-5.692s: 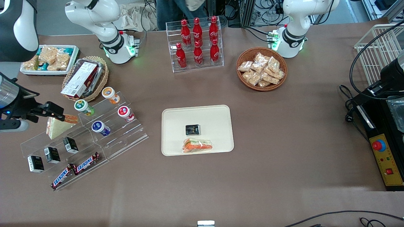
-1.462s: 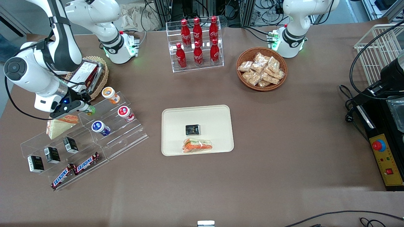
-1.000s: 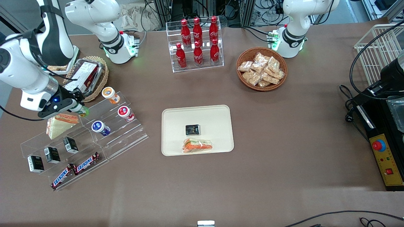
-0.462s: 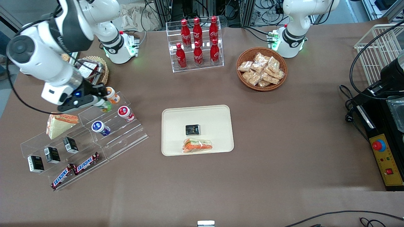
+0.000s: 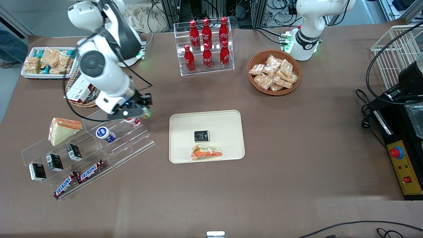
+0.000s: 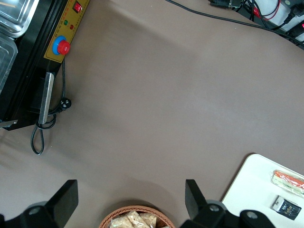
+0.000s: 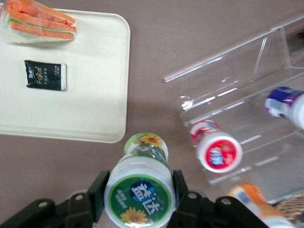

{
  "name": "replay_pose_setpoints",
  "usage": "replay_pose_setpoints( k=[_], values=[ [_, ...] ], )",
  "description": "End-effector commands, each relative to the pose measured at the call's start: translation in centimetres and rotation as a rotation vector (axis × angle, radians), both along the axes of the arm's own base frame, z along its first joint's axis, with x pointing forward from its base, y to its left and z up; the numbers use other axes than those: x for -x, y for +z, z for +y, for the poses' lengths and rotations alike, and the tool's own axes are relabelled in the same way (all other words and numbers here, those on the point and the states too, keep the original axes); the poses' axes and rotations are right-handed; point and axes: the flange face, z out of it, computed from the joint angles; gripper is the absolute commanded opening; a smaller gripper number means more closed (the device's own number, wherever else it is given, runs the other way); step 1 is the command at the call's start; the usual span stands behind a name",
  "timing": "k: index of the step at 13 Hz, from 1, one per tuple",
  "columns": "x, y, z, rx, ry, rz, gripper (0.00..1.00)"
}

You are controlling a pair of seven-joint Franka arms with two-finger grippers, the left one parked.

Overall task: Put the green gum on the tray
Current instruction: 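Lift the green gum bottle out of the rack toward the cream tray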

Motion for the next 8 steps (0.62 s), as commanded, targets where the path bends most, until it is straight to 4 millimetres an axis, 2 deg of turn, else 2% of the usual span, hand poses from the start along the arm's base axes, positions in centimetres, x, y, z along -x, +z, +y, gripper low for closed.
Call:
replay_pose_setpoints(
  k=[1,2,4,8],
  values=[
    [-2.7,-4.0,2.5,-0.024,-0.050,0.020,0.40],
    [-3.4,-5.8,3.0,-0.027,-0.084,0.019,0.40],
    [-4.4,-8.1,5.3,-0.039,-0.107,0.019,0.40],
    [-4.2,-12.3,7.8,-0.044,-0.119,0.020,0.40]
  ],
)
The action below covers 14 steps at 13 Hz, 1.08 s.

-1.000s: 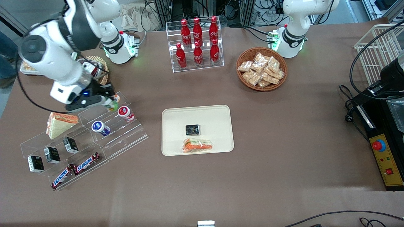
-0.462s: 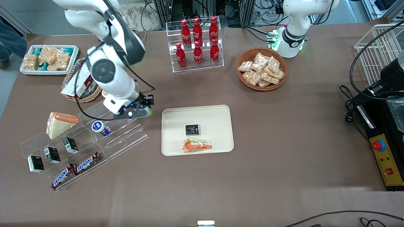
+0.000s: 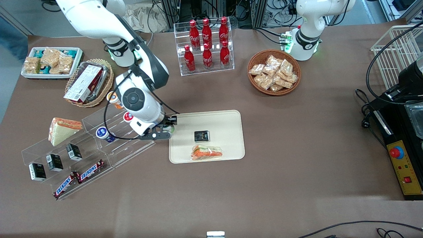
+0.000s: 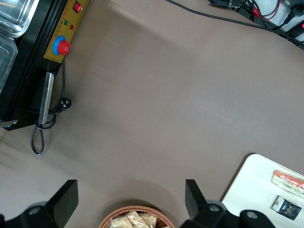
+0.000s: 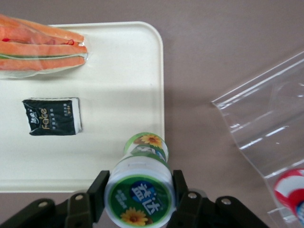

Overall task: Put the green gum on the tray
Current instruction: 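Lower the green gum bottle onto the tray edge and open the right gripper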

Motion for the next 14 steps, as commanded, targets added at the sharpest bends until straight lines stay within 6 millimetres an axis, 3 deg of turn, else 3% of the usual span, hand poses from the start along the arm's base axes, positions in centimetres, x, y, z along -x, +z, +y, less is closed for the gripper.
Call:
replay_pose_setpoints(
  k=[1,4,14],
  values=[
    [0.0,-2.3,2.7,-0.019,-0.014,0.003,0.40],
    [1.1,-4.1,4.5,-0.005,-0.015,0.008,0.41],
    [1.5,-7.3,4.1,0.030,-0.002,0.043,0.43]
  ],
)
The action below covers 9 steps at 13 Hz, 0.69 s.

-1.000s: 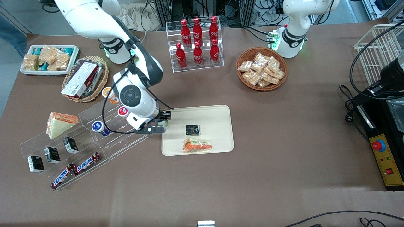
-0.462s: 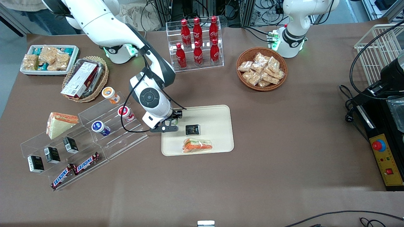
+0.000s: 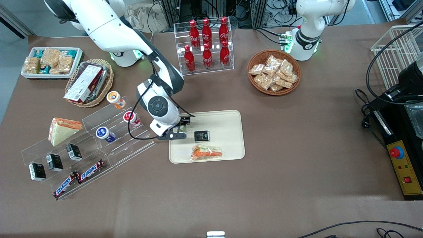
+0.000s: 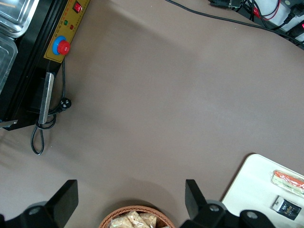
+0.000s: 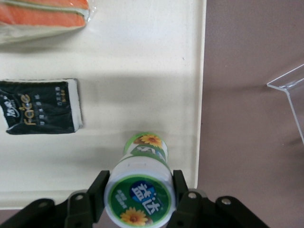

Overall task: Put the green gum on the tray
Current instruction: 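Lower the green gum bottle onto the tray edge and open the right gripper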

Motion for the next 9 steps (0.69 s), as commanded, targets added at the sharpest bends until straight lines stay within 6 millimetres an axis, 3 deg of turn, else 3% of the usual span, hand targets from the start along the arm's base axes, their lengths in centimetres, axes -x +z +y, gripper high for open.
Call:
replay_pose_setpoints(
  k=[1,2,3,4,7,8,9],
  values=[
    [-0.5,-0.5,0.3,0.005,-0.003,-0.009,0.45],
    [-0.5,-0.6,0.3,0.006,-0.002,-0.008,0.48],
    [-0.6,-0.5,0.3,0.004,-0.002,-0.009,0.77],
    [-0.7,-0.4,0.0,0.003,0.005,-0.010,1.00],
    [-1.0,0.5,-0.1,-0.001,0.006,-0.018,1.00],
    [-1.4,1.8,-0.4,-0.007,0.015,-0.034,1.00],
    [-2.4,3.9,-1.9,-0.011,0.041,-0.061,1.00]
  ],
)
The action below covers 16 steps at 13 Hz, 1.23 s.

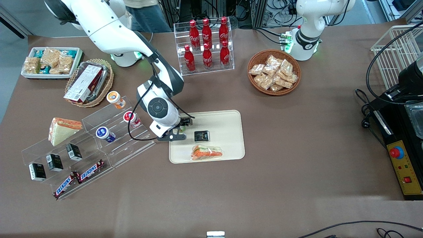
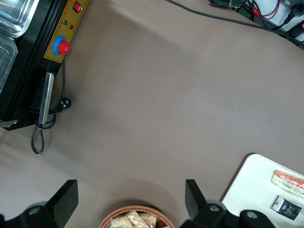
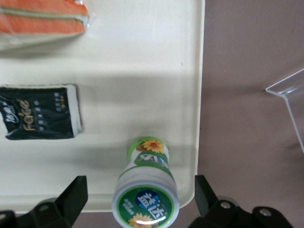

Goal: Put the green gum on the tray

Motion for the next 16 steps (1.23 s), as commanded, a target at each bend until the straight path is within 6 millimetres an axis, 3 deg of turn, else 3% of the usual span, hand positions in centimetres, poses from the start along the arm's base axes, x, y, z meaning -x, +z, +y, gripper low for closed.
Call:
replay_pose_setpoints(
  k=[1,5,6,10,12,16],
  values=[
    [-2.2,6.0,-2.7,0.003,0.084,-0.066,1.00],
    [-4.5,20.2,-6.8,0.011,0.091,-0.081,1.00],
    [-5.0,22.7,-9.4,0.012,0.095,-0.075,1.00],
    [-5.6,28.7,-21.1,-0.020,0.134,-0.022,1.00],
    [-4.7,30.9,-25.4,-0.001,0.125,-0.009,1.00],
    [-4.0,34.7,-31.3,0.047,0.088,-0.089,1.00]
  ],
)
